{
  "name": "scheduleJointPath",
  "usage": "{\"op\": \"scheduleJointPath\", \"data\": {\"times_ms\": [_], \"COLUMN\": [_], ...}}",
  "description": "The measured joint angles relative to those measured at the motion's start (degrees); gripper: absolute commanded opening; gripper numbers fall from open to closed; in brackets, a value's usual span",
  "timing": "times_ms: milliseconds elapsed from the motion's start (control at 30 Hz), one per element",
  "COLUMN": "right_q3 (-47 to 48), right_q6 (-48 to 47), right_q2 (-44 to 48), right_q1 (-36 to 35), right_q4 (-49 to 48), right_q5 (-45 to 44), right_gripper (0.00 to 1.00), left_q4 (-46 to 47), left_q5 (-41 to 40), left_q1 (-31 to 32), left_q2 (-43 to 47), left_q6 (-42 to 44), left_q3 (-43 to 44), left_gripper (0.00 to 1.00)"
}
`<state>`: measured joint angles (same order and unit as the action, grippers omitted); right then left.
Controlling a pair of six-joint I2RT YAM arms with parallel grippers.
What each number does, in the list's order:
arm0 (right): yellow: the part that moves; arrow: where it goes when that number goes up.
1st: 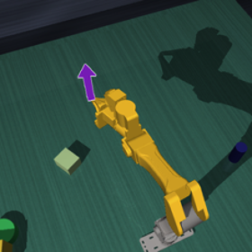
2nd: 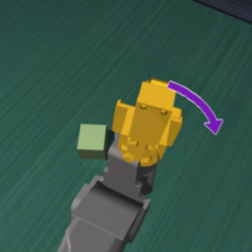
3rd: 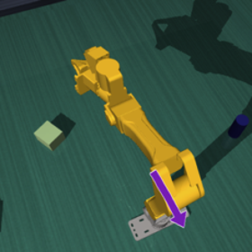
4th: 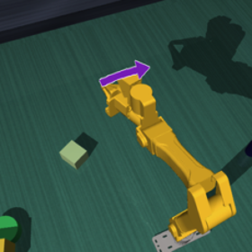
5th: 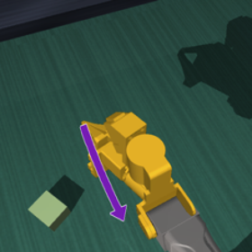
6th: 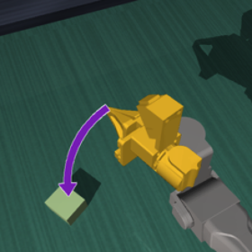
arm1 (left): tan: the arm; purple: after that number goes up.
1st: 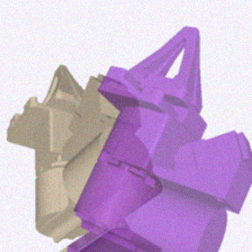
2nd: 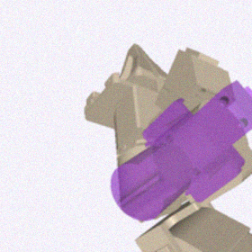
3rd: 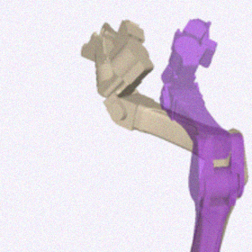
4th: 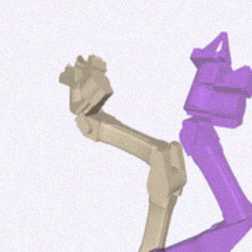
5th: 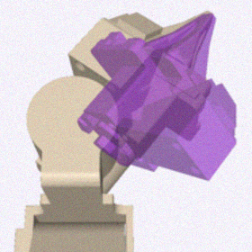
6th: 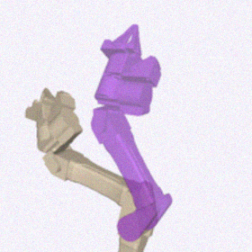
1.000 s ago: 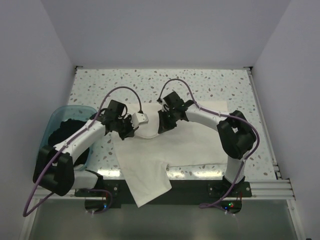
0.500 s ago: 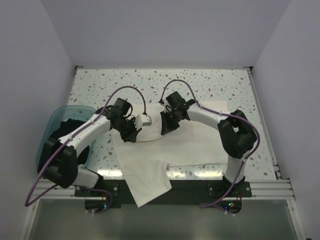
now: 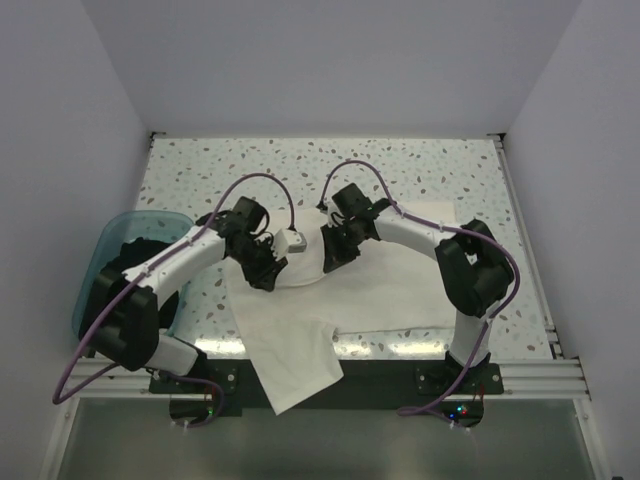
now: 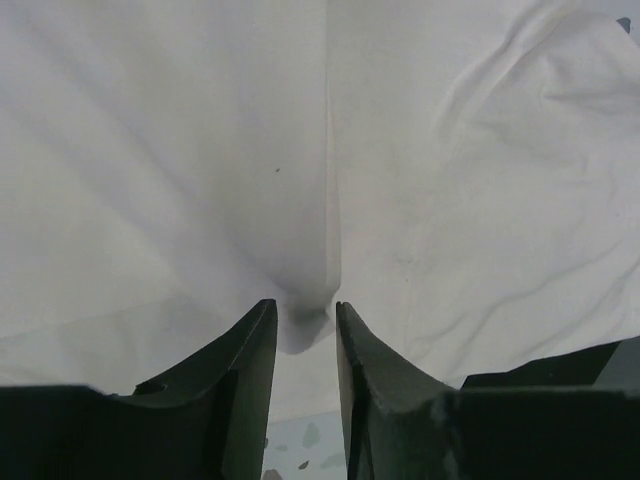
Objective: Fold and stack the t-shirts
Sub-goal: Fold the tshirt
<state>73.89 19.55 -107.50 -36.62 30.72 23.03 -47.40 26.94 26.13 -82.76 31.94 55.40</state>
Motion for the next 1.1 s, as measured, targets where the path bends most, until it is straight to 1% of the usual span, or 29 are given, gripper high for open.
{"op": "scheduleJointPath", "data": {"times_ms": [67,100,133,200,233,333,467,633,733,800,867,967,1100], "right_q3": [0.1,0.2,0.3,1.0,1.4,3.7,9.1,15.1,17.8,18.6,18.7,18.7,20.1], "right_q6": [-0.8,-1.6,-2.5,-4.9,-6.4,-11.8,-19.3,-29.1,-33.4,-35.9,-37.7,-40.5,-43.1], "right_q2": [-0.1,-0.1,-0.1,-0.1,-0.1,0.1,0.2,-0.5,-3.5,-6.5,-9.2,-12.9,-15.1], "right_q1": [0.1,0.1,0.3,1.0,1.7,5.4,12.7,23.4,27.9,29.9,31.1,32.3,33.3], "right_q4": [0.6,1.4,2.4,4.4,5.4,8.8,12.2,13.4,13.7,13.4,13.5,13.4,13.2], "right_q5": [0.7,0.8,1.0,1.6,1.8,2.0,0.7,-5.9,-10.2,-13.2,-15.4,-18.7,-21.1], "right_gripper": [0.21,0.30,0.44,0.57,0.66,0.66,0.59,0.49,0.46,0.45,0.42,0.40,0.40], "left_q4": [0.1,0.2,0.2,0.3,0.3,2.3,7.4,9.7,9.9,10.1,9.9,9.4,8.5], "left_q5": [0.2,0.3,0.9,1.2,1.3,0.9,-0.4,-3.6,-5.5,-6.8,-7.6,-9.4,-10.7], "left_q1": [-1.1,-2.4,-4.2,-8.7,-10.8,-14.5,-16.7,-19.0,-20.0,-20.6,-21.2,-21.5,-22.3], "left_q2": [0.1,0.1,0.1,-0.1,-0.5,-3.8,-11.4,-23.5,-28.3,-30.7,-32.2,-34.6,-39.0], "left_q6": [-1.1,-1.4,-2.0,-2.9,-3.3,-5.4,-9.1,-12.8,-13.8,-14.3,-14.5,-14.9,-15.0], "left_q3": [0.0,0.1,0.4,1.9,3.5,8.5,13.2,19.2,22.1,24.0,25.6,28.9,35.5], "left_gripper": [0.49,0.50,0.51,0.52,0.51,0.49,0.44,0.41,0.40,0.40,0.38,0.36,0.33]}}
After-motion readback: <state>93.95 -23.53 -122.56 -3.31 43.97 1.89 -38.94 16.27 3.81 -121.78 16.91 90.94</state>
